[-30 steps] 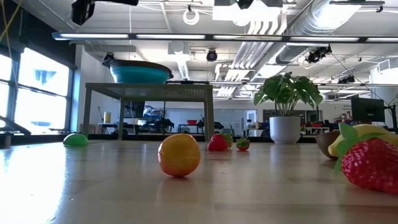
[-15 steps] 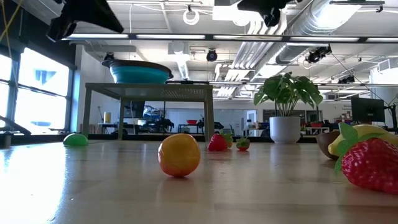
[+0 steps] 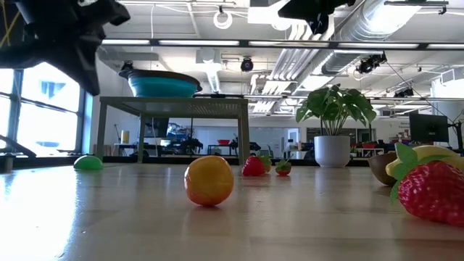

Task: Pick & Place Fruit
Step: Put the half green pear into the strainer bowl on the shelf

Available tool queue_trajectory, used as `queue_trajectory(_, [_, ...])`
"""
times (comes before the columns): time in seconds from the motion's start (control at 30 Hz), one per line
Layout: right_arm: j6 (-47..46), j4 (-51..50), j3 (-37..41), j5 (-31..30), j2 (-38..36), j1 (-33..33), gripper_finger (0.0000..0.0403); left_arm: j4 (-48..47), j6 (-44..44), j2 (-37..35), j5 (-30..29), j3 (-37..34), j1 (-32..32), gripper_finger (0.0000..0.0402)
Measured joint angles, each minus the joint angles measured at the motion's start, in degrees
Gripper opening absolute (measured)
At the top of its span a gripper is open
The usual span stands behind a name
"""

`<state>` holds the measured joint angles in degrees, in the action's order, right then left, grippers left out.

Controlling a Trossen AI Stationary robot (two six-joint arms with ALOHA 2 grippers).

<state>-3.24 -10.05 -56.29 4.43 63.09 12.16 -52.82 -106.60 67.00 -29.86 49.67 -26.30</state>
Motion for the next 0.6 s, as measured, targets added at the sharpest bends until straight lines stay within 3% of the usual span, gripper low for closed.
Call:
queue_trajectory(0.17, [0.01,0.01,0.00,-0.05,0.00,0.00,0.0002,-3.58,-4.54,0.51,2.60,0.00,0.00,0.0000])
queue_trajectory(0.6, [-0.13,0.01,-0.02,-5.85,0.00,0.00,0.0002,-10.41,-4.22,0.55,11.52,0.00,0.01,0.0000])
